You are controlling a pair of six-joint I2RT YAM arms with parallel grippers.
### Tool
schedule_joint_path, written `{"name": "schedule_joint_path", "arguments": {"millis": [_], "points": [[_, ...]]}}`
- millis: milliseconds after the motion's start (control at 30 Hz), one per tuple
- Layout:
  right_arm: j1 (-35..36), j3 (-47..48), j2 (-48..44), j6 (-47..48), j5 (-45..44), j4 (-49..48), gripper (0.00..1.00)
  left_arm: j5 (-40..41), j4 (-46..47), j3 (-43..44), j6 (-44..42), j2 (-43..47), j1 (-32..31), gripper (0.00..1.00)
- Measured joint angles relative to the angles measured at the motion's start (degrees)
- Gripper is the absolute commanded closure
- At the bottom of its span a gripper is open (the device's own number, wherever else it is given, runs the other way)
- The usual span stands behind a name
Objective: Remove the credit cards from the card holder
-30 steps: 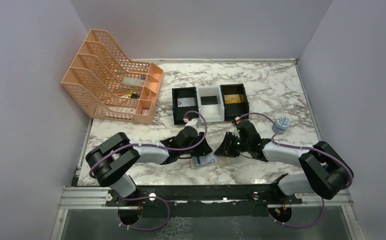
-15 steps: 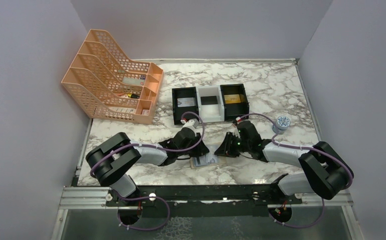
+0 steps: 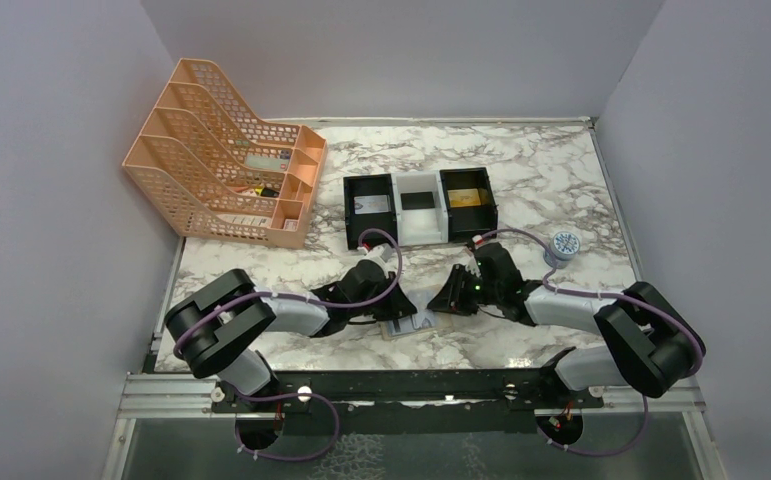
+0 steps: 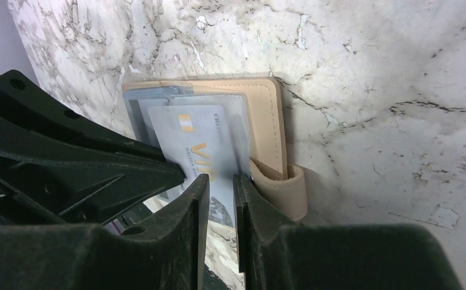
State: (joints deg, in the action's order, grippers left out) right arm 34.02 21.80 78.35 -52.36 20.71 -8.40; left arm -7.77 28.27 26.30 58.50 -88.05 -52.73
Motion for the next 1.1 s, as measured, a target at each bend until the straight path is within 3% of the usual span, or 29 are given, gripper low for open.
{"name": "schedule_joint_path", "arguments": {"millis": [200,767,1100], "points": [[0.0,-0.1,0.0,-0.4,0.0,-0.2,0.77,-0.1,0.5,-0.5,1.3,0.4,0.0,1.00],[0.0,0.2,-4.5,4.5,-1.2,5.1,0.76,0.0,2.1,-3.0,4.3,1.9,0.6,1.00],[0.0,0.4,-8.6,10.7,6.9,0.9,0.81,-0.1,2.1,-3.0,4.4,1.9,0.7,1.00]]}}
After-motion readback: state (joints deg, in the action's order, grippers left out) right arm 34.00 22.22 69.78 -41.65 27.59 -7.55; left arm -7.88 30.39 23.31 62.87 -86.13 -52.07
